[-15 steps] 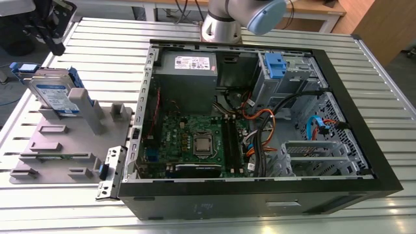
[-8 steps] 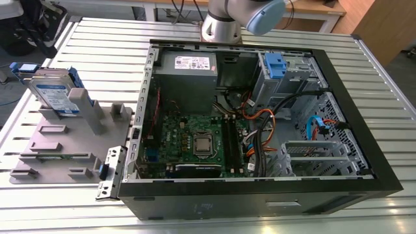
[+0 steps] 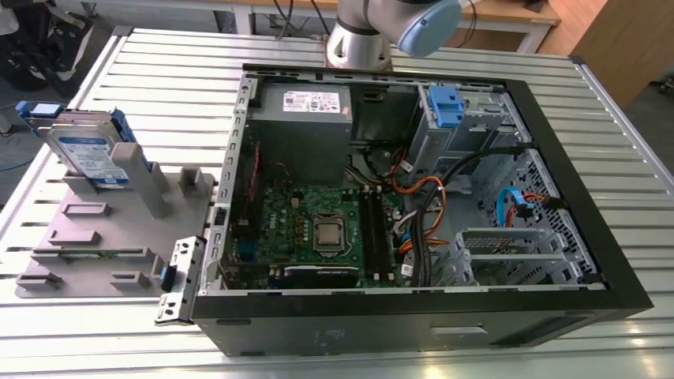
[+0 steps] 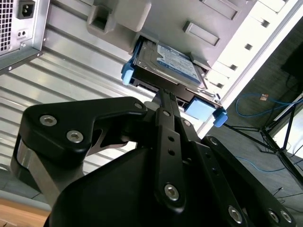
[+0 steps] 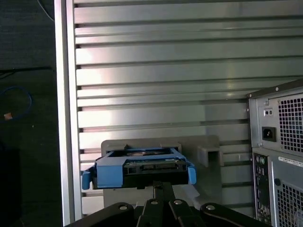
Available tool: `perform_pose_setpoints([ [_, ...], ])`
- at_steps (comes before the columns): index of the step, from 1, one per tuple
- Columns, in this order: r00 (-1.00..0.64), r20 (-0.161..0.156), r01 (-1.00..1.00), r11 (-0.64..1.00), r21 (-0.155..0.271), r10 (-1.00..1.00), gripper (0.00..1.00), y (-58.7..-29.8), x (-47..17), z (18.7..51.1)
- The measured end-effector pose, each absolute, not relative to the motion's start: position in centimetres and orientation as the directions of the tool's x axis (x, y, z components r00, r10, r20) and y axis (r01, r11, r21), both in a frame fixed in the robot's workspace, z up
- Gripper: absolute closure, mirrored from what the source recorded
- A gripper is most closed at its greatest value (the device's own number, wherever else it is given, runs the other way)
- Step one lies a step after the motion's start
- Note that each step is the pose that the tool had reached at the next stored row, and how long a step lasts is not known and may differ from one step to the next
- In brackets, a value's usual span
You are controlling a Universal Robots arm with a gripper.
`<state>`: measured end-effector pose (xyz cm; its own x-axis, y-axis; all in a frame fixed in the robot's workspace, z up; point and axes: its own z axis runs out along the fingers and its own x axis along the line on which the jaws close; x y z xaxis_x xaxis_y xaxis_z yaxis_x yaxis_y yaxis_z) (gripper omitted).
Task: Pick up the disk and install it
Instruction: 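Reach for the disk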
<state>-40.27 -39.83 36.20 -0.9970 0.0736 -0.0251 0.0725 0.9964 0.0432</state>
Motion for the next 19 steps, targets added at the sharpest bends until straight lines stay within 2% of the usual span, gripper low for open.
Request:
perform_pose_setpoints([
  [19, -0.997, -0.024, 0.067, 0.997, 0.041, 0.068, 0.89, -39.8, -41.8, 34.6],
])
